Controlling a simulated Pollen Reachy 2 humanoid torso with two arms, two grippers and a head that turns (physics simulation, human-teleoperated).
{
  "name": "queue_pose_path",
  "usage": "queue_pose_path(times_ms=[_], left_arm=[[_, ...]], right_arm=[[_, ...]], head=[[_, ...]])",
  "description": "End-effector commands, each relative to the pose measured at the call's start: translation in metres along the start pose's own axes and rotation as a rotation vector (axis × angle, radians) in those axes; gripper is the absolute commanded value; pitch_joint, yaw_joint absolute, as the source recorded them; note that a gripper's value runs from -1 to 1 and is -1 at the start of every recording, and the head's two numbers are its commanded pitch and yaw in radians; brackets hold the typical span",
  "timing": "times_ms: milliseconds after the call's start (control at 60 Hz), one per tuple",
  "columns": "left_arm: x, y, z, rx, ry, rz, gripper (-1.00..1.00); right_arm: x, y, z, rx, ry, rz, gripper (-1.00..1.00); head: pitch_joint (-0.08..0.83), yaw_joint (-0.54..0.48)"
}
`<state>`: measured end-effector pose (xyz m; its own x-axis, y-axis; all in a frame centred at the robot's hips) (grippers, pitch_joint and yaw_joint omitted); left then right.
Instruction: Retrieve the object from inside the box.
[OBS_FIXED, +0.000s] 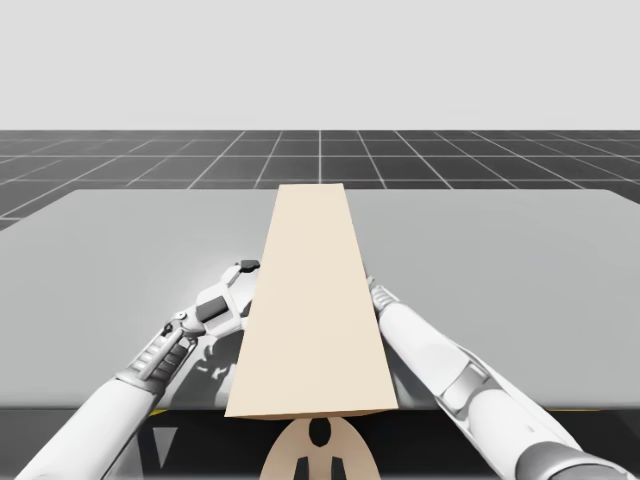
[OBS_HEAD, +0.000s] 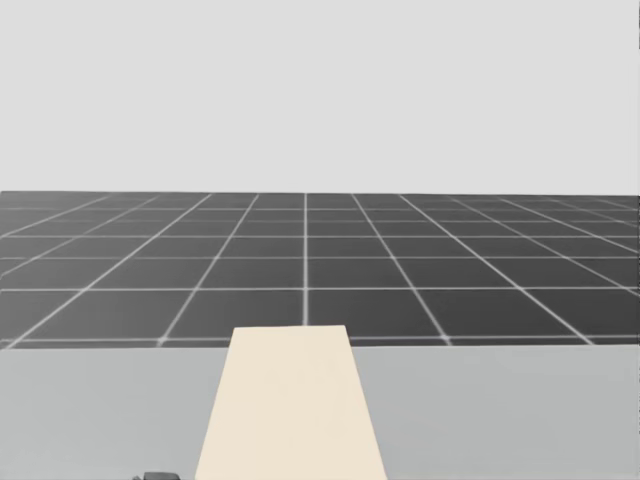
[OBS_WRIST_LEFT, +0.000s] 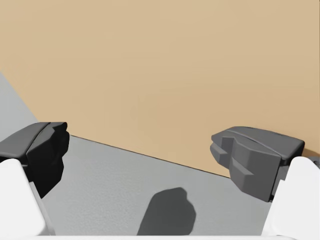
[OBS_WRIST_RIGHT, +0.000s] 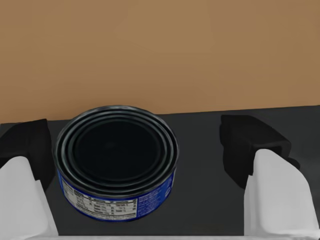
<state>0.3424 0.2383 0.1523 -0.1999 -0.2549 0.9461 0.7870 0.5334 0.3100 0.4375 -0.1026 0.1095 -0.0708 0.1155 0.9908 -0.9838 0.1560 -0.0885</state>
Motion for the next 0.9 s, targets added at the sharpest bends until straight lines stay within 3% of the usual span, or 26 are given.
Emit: queue_pose_path(times_ms=[17, 200, 267, 417, 550, 900], left_arm=[[0.0, -0.006, -0.005, -0.023, -0.004, 0.0, -1.0], [0.0, -0.007, -0.005, -0.021, -0.001, -0.004, -1.0], [0.0, -0.007, -0.005, -0.017, 0.0, -0.004, -1.0], [-0.001, -0.005, -0.005, -0.006, 0.005, -0.006, -1.0], [-0.001, -0.003, -0.005, 0.002, 0.007, -0.006, -1.0], [-0.002, 0.0, -0.003, 0.019, 0.007, -0.002, -1.0]], right_arm=[[-0.046, 0.035, -0.029, 0.138, -0.032, -0.218, 1.0], [-0.043, 0.042, -0.01, 0.131, 0.01, -0.192, 1.0], [-0.037, 0.048, 0.005, 0.124, 0.026, -0.153, 1.0], [-0.025, 0.056, 0.065, 0.043, 0.03, -0.075, 1.0], [-0.02, 0.057, 0.116, -0.06, 0.009, -0.046, 1.0], [-0.007, 0.056, 0.208, -0.294, -0.022, 0.038, 1.0]], head=[[0.078, -0.04], [0.07, -0.04], [0.07, -0.04], [0.072, -0.04], [0.071, -0.04], [0.062, -0.04]])
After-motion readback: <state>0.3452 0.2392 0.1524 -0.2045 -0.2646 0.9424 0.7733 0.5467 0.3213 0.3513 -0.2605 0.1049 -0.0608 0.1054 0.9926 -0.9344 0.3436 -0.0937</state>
